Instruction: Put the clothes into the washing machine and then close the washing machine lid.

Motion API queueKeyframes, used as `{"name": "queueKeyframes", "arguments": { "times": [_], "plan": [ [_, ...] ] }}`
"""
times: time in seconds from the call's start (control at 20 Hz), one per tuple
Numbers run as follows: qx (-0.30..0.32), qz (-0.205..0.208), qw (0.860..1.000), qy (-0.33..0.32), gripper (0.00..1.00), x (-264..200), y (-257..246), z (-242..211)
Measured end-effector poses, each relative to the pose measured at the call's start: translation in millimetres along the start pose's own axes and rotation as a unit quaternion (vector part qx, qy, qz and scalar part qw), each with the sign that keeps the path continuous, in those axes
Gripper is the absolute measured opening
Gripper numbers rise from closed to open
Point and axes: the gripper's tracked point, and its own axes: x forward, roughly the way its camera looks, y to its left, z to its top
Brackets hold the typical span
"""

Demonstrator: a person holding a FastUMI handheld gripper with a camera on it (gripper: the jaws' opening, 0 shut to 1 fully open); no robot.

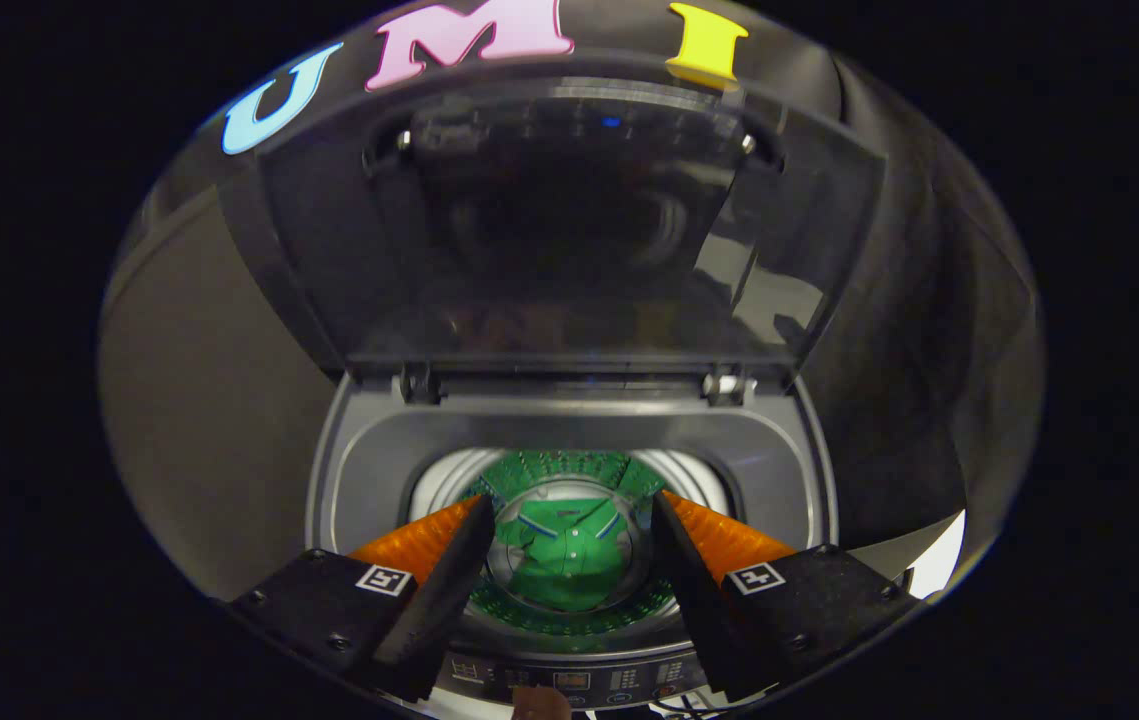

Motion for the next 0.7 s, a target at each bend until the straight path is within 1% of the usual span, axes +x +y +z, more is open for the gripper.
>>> {"name": "queueKeyframes", "arguments": {
  "times": [0.15, 0.4, 0.55, 0.7],
  "plan": [
    [0.009, 0.005, 0.999, -0.052, 0.98, -23, -6, 51],
    [0.024, 0.007, 0.991, -0.13, 0.98, -63, -7, 144],
    [0.022, 0.007, 0.988, -0.155, 0.97, -64, -6, 172],
    [0.022, 0.009, 0.986, -0.165, 0.97, -62, -8, 188]
  ]
}}
